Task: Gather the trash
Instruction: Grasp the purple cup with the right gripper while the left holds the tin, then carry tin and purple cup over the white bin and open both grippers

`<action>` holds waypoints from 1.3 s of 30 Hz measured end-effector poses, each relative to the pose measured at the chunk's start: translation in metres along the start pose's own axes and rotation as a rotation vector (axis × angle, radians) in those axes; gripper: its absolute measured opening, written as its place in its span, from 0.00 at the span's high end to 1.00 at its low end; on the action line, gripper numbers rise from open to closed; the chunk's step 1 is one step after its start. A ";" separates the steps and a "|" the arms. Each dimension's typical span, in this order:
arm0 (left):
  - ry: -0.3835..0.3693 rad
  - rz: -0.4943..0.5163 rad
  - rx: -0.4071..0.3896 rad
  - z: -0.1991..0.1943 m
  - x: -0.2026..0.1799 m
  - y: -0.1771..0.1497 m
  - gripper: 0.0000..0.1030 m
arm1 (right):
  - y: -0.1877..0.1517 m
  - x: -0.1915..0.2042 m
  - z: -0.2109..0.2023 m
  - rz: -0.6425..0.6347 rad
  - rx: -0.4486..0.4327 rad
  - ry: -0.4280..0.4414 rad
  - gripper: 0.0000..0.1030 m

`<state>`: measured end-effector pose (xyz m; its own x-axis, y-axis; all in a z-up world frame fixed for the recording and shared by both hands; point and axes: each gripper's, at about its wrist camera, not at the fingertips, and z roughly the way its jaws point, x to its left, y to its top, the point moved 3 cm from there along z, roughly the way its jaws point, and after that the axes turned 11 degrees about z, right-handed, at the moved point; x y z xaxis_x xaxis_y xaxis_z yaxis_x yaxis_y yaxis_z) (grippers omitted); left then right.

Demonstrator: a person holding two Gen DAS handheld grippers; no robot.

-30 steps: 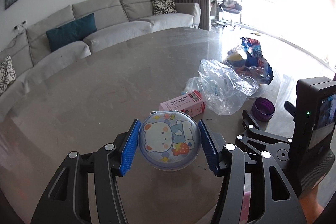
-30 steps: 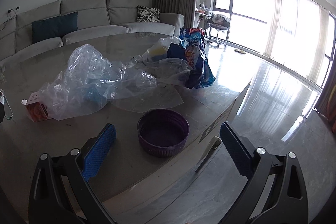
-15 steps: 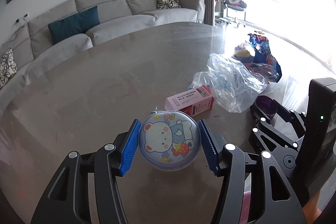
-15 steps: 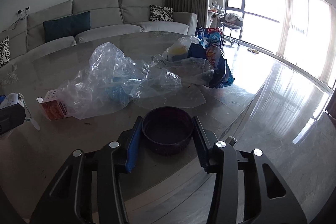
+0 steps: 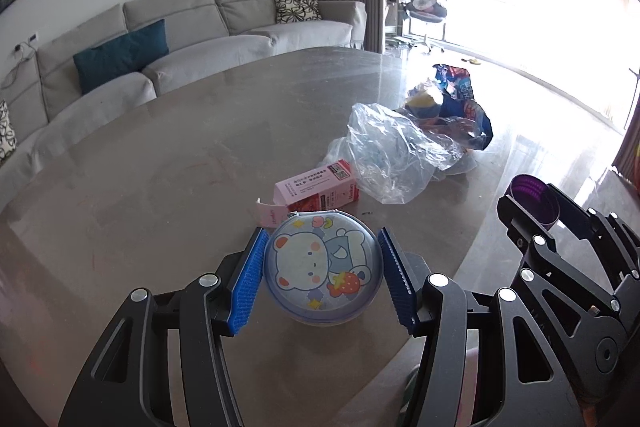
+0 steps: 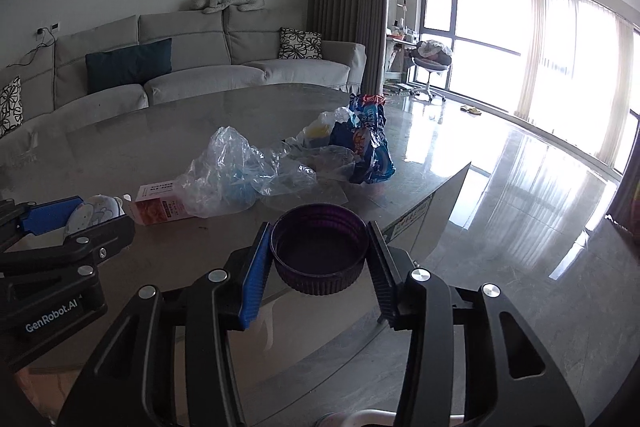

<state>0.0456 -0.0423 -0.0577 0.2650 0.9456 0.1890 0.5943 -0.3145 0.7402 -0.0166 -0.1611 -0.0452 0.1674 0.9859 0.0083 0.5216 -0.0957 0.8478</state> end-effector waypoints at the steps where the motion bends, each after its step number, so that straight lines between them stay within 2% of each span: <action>1: -0.015 0.012 -0.003 -0.003 -0.007 -0.002 0.44 | -0.001 -0.004 -0.009 0.002 -0.005 -0.011 0.54; 7: -0.135 0.098 0.000 -0.021 -0.056 -0.016 0.44 | -0.024 -0.036 -0.060 0.034 -0.005 -0.102 0.54; 14: -0.261 0.222 0.023 -0.042 -0.122 -0.044 0.44 | -0.059 -0.079 -0.101 0.084 0.040 -0.236 0.54; 19: -0.309 0.243 0.078 -0.049 -0.161 -0.062 0.44 | -0.080 -0.108 -0.116 0.131 0.075 -0.293 0.54; 29: -0.363 0.293 0.145 -0.049 -0.210 -0.071 0.43 | -0.087 -0.144 -0.137 0.186 0.050 -0.361 0.54; 30: -0.375 0.302 0.157 -0.048 -0.214 -0.072 0.42 | -0.088 -0.146 -0.138 0.189 0.048 -0.365 0.54; 32: -0.397 0.315 0.192 -0.044 -0.220 -0.074 0.22 | -0.089 -0.151 -0.139 0.196 0.048 -0.371 0.54; 33: -0.382 0.314 0.195 -0.044 -0.220 -0.075 0.11 | -0.089 -0.153 -0.140 0.202 0.046 -0.374 0.54; 39: -0.348 0.343 0.148 -0.052 -0.220 -0.077 0.05 | -0.088 -0.153 -0.140 0.205 0.043 -0.376 0.54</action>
<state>-0.0982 -0.2212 -0.1225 0.6858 0.7099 0.1603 0.5235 -0.6342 0.5690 -0.2051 -0.2846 -0.0470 0.5607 0.8276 -0.0265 0.4787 -0.2978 0.8260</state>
